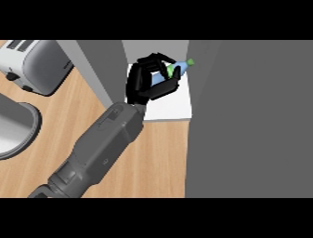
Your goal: Pick up the bottled water, place it into the cabinet and close the cabinet
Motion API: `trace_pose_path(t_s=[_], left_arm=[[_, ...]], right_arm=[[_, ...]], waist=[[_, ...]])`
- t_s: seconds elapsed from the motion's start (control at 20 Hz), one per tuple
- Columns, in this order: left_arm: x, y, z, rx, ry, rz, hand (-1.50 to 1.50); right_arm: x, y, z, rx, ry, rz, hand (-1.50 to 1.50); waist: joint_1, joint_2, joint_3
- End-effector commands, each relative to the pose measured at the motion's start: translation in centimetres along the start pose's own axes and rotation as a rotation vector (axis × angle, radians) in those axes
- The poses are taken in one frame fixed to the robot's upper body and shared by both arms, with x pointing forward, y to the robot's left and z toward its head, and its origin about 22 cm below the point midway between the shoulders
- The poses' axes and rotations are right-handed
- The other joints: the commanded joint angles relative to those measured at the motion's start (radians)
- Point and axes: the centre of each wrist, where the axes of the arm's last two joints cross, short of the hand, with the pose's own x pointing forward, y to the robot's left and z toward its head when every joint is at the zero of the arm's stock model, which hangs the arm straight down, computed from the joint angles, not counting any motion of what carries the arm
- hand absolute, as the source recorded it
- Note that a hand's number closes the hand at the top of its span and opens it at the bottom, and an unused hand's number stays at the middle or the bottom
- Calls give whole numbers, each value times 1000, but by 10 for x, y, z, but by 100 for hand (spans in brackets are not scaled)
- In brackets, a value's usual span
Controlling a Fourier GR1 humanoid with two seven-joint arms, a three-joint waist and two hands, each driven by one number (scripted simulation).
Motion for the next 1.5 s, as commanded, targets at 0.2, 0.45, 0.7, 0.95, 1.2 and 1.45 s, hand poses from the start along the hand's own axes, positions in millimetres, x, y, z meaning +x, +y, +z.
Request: trace_pose_path(t_s=[0.2,0.45,0.7,0.95,1.2,1.45], left_arm=[[-9,-27,83,-164,118,248,-150],[-11,-5,138,-138,152,212,-150],[-1,34,191,-33,126,174,-150],[26,75,216,-11,102,205,-150],[33,101,250,-64,90,184,-150],[60,140,263,-72,44,147,-150]], right_arm=[[27,11,-12,-16,-45,40,-150],[36,15,-9,-41,-25,73,-150],[40,19,-10,-35,-29,71,-150],[36,19,-11,165,23,61,150],[34,8,-22,459,23,135,150],[44,14,-36,519,-32,147,150]], waist=[[30,-8,0],[62,-17,0],[66,-12,-1],[77,-11,-2],[96,-16,-5],[107,-11,-8]])
